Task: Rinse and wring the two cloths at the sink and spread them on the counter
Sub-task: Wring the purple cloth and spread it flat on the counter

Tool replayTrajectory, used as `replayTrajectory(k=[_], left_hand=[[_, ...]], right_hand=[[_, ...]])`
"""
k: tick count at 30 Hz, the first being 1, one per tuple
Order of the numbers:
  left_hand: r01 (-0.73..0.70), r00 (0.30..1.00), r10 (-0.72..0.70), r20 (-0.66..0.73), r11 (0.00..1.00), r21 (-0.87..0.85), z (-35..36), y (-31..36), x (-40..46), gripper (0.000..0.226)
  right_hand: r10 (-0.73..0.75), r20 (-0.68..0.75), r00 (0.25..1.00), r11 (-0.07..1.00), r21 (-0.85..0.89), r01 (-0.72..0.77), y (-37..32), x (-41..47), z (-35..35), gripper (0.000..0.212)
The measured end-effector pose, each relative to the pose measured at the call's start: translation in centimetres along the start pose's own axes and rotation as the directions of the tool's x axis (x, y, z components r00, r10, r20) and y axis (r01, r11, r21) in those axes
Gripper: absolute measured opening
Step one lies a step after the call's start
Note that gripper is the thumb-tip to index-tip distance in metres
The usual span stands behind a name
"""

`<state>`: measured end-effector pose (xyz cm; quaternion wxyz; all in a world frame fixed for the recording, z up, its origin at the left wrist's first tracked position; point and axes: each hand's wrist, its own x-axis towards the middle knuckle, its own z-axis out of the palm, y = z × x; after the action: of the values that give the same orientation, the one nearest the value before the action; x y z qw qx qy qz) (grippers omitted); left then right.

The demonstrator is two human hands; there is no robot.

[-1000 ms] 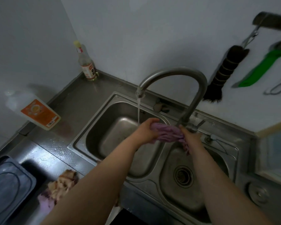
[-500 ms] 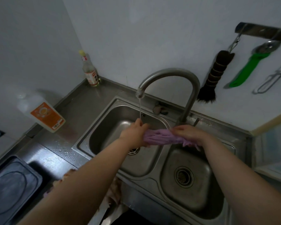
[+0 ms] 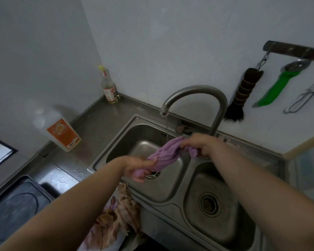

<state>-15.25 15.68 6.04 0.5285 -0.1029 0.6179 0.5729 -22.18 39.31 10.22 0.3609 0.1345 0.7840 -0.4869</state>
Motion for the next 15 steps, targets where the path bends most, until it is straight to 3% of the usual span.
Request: replayTrajectory(k=[2,3,6,8,10,12,15], left_hand=[[-0.087,0.973,0.164,0.16,0.911,-0.403,1.1,-1.6,1.2,0.084],[-0.121,0.959,0.24,0.154,0.832,-0.541,2.0,-1.8,1.6,0.087],[-0.22,0.961,0.27,-0.055,0.635,-0.741,3.9,-0.7,1.9,0.093],[-0.273,0.96,0.211,-0.183,0.564,-0.779,4.3,0.1,1.6,0.074],[-0.334,0.941,0.173,-0.291,0.623,-0.708,3.6,0.3,0.9,0.047],[-0.343,0.939,0.231,-0.255,0.691,-0.637,2.8,0.5,0.0,0.039],[-0.359,0.929,0.349,-0.125,0.765,-0.534,1.9,2.0,-1.7,0.046]], right_hand=[[-0.099,-0.069,0.993,0.995,0.016,0.1,-0.7,0.1,2.9,0.013],[-0.157,-0.075,0.985,0.986,-0.06,0.153,-0.9,-0.1,4.4,0.026],[-0.382,0.069,0.921,0.845,-0.377,0.379,-0.8,-2.2,8.3,0.047],[-0.478,0.165,0.862,0.714,-0.499,0.491,-0.1,-3.5,9.5,0.047],[-0.539,0.17,0.825,0.725,-0.404,0.558,0.7,-4.2,9.4,0.038],[-0.662,0.088,0.744,0.682,-0.339,0.648,2.2,-4.1,8.8,0.035],[-0.887,-0.098,0.451,0.451,-0.395,0.8,4.7,-4.0,9.3,0.042]])
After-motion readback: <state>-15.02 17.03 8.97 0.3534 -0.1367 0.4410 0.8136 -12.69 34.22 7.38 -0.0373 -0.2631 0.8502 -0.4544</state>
